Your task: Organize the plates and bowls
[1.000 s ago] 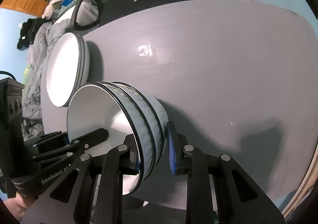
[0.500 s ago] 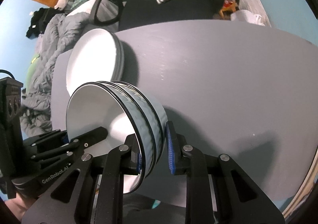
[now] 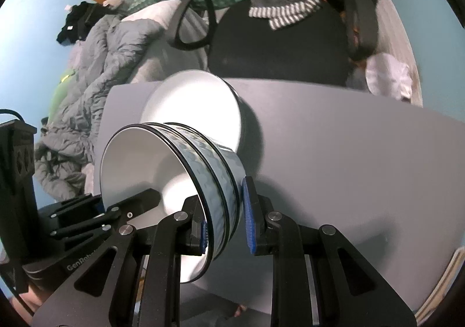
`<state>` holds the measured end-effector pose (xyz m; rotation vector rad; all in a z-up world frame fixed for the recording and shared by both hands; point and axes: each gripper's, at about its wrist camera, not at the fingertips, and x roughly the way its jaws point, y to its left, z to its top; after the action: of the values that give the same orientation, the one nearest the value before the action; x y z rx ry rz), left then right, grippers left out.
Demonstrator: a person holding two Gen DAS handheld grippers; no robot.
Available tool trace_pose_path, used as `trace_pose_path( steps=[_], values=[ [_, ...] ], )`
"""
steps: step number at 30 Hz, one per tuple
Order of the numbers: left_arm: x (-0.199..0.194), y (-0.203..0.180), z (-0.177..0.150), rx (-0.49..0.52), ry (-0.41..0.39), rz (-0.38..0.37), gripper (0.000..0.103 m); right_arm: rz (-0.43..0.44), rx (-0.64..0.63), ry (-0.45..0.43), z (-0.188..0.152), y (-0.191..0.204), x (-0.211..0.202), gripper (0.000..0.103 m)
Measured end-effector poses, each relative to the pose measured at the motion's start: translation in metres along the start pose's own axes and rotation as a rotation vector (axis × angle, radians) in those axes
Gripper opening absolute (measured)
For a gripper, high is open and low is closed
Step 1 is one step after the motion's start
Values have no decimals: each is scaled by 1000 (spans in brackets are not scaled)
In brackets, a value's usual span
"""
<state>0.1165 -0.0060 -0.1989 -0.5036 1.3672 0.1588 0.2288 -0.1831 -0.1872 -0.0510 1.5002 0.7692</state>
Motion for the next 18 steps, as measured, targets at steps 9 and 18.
trace_pose_path(
  steps=[9,18],
  values=[
    [17,45,39,-44,-1,23,18,13,-31,24,42,28,36,21],
    [44,71,60,-51,52,34,18,-13,-9,85,61,35,73,20]
  ],
)
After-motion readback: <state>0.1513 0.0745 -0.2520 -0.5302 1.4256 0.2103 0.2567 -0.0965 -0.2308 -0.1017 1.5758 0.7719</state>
